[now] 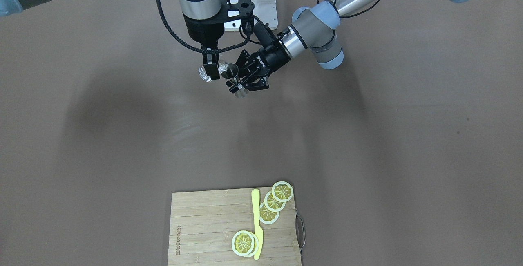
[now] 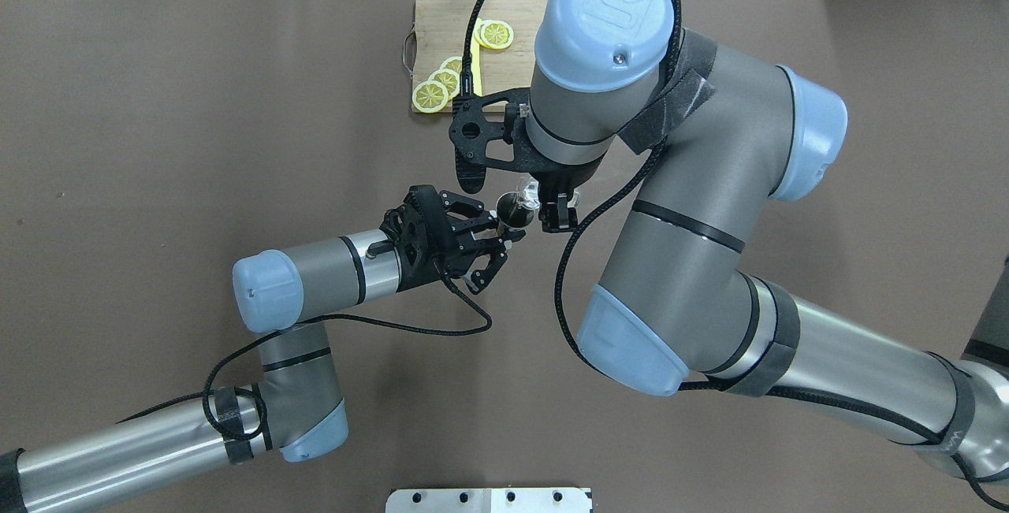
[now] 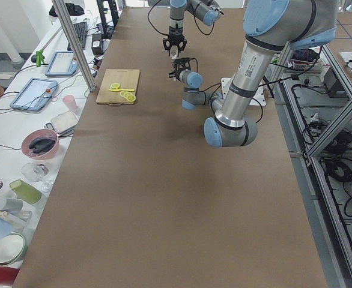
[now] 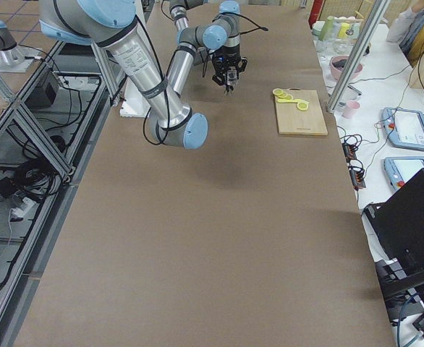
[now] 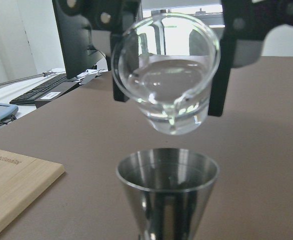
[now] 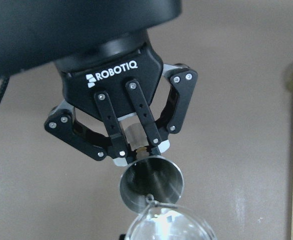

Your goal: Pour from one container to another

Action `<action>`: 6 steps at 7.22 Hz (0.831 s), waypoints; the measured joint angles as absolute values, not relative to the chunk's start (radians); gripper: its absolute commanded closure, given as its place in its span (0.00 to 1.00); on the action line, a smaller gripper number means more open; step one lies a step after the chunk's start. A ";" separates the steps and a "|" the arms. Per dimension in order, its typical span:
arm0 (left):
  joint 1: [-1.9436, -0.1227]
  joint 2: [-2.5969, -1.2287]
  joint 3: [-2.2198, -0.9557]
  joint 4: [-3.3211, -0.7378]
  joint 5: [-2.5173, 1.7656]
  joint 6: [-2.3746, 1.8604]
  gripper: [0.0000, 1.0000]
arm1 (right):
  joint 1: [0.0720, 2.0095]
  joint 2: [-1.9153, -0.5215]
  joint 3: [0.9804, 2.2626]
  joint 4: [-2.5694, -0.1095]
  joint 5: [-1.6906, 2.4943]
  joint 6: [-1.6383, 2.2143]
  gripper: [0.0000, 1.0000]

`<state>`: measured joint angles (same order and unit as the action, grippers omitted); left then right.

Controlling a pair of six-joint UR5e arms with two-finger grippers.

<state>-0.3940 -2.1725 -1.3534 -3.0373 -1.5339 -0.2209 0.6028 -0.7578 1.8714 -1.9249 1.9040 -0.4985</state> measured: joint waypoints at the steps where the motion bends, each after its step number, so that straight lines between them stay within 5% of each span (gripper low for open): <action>1: -0.394 -2.173 -1.353 -3.037 -1.534 -0.221 1.00 | 0.605 -0.757 1.874 -1.924 1.905 -0.499 1.00; 6: -0.390 -2.172 -1.353 -3.036 -1.534 -0.219 1.00 | 0.655 -0.748 1.890 -1.894 1.949 -0.493 1.00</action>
